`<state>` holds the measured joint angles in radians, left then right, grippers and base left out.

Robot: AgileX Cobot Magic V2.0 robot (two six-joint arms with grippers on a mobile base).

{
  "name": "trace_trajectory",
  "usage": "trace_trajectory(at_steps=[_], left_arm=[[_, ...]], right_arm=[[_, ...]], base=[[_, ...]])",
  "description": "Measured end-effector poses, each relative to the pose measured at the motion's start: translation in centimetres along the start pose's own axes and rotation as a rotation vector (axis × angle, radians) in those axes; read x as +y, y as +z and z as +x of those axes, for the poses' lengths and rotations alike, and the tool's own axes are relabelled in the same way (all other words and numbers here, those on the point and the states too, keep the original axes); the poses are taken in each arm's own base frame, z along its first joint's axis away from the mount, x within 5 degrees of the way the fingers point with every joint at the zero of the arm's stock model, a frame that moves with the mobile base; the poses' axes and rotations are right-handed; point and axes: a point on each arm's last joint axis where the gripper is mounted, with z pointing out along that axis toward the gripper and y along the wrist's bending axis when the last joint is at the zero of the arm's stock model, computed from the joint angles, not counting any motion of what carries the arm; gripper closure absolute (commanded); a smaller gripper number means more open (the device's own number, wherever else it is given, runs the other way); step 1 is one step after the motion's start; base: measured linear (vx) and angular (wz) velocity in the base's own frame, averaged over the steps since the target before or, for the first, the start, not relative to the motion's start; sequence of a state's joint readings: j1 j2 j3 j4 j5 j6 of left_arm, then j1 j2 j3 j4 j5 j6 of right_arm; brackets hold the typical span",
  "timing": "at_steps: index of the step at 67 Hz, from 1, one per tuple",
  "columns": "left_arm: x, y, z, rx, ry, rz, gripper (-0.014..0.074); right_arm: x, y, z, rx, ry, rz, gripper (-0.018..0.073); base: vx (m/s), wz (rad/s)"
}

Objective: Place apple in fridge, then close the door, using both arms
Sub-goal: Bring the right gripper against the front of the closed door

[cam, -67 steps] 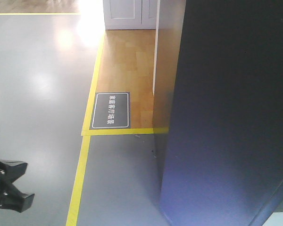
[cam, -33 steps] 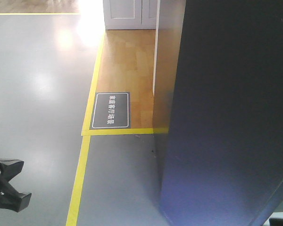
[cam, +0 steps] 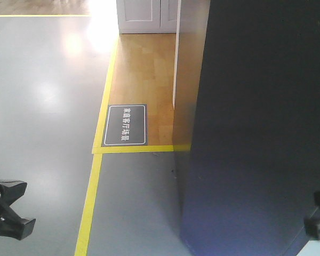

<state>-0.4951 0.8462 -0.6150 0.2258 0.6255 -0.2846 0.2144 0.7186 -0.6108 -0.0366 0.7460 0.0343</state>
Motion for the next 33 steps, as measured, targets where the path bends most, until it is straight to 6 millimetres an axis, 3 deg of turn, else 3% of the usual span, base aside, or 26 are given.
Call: trace_trajectory(at_steps=[33], left_arm=[[0.0,0.0,0.0,0.0,0.0,0.0,0.0603]], right_arm=[[-1.7,2.1,-4.1,-0.2,0.026,0.19,0.0564]], base=[[0.0,0.0]])
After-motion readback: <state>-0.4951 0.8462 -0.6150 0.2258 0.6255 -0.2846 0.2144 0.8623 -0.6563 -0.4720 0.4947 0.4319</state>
